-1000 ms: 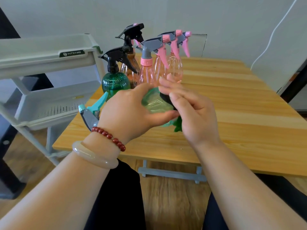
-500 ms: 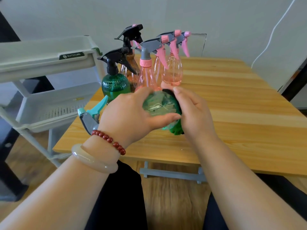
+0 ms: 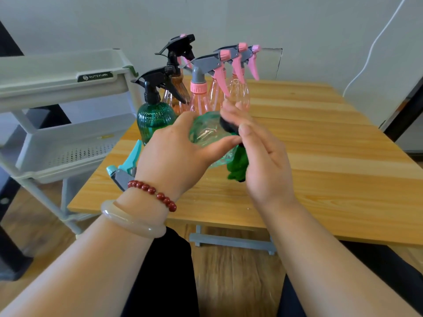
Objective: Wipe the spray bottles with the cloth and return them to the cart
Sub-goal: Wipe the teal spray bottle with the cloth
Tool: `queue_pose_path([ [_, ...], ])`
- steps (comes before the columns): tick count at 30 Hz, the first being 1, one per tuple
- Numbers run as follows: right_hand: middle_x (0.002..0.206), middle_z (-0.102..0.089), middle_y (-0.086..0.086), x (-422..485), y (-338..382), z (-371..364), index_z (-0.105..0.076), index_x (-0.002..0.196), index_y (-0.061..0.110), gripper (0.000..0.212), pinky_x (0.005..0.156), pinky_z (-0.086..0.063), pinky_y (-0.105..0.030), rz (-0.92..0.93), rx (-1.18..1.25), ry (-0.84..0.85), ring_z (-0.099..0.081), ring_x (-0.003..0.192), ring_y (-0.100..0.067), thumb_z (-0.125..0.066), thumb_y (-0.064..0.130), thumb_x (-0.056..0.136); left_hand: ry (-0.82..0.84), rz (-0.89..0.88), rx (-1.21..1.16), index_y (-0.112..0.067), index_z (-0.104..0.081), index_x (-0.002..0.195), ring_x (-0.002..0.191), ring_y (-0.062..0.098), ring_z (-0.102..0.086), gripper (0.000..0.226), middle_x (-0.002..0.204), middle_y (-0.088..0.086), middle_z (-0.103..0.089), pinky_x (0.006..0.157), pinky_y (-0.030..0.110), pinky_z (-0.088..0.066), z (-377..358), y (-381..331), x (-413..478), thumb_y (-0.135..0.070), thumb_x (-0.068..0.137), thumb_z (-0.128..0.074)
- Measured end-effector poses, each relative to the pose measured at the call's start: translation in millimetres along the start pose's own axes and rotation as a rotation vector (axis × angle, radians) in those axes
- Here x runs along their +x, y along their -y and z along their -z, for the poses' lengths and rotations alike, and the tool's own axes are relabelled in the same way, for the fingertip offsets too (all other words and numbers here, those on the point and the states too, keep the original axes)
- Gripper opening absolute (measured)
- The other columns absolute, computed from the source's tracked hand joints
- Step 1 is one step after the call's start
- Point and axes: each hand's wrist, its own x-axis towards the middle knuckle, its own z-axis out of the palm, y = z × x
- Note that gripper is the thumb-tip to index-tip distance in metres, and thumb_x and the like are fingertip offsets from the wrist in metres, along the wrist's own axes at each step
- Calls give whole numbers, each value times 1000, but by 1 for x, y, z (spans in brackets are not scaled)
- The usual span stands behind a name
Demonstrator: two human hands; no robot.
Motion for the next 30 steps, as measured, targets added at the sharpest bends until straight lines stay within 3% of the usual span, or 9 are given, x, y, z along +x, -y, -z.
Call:
queue_pose_path([
  [2,132,-60,8,-2,0,-2,-64,119,25,32,113,-34,-24,49,-28,13,-44,137,-8,-40,12,102,-3,-3,-5,-27,-54,117,73,8,-60,92,80,-16,-58,68,34,-56,2,0,0,-93,55,-38],
  [7,115,-71,10,2,0,-2,-75,101,38,32,106,-46,-50,-351,177,-132,-64,115,-15,-45,28,102,28,-12,-121,-28,-48,128,67,-1,-57,94,83,-18,-59,56,19,-46,-7,-4,-8,-89,58,-38],
  [10,129,-65,9,0,3,-7,-76,100,39,29,112,-39,-48,-200,203,-121,-55,128,-13,-47,36,96,20,21,-274,-35,-41,136,60,2,-60,88,83,-16,-63,50,16,-45,-9,-7,-8,-85,64,-37],
  [13,145,-51,9,-2,3,-8,-65,121,36,31,118,-30,-45,12,18,-77,-38,141,-10,-44,31,99,33,1,-369,-42,-36,140,62,-16,-57,85,85,-31,-55,55,3,-42,-2,-9,-4,-80,64,-39],
  [17,150,-37,6,-2,3,-7,-50,135,20,34,122,-20,-46,239,-317,-68,-22,148,-9,-38,17,103,29,29,-483,-49,-38,120,45,-5,-52,62,59,-25,-61,45,7,-37,-2,-15,-6,-77,64,-40],
  [19,148,-41,9,0,4,-6,-55,131,28,33,120,-24,-48,182,-260,-91,-28,146,-11,-38,25,103,4,-3,-500,-45,-42,120,58,-6,-60,60,71,-32,-64,51,7,-42,-5,-16,-9,-76,69,-43],
  [23,127,-66,5,4,10,-7,-72,107,40,34,108,-43,-49,-220,184,-220,-59,122,-15,-39,41,98,-23,-23,-501,-46,-43,117,70,-7,-62,54,90,-25,-65,56,7,-44,-8,-20,-12,-75,73,-46],
  [27,149,-46,2,0,17,-12,-58,132,20,35,119,-29,-40,37,-120,-121,-36,142,-8,-35,22,105,-78,-27,-496,-38,-46,127,77,-15,-61,67,89,-25,-63,60,5,-44,-8,-19,-9,-74,71,-44],
  [30,132,-63,6,4,18,-9,-68,119,29,37,112,-39,-46,-109,39,-177,-54,128,-11,-35,33,102,-60,-106,-458,-31,-48,130,61,-13,-58,71,82,-21,-63,52,5,-40,-5,-20,-12,-72,72,-48],
])
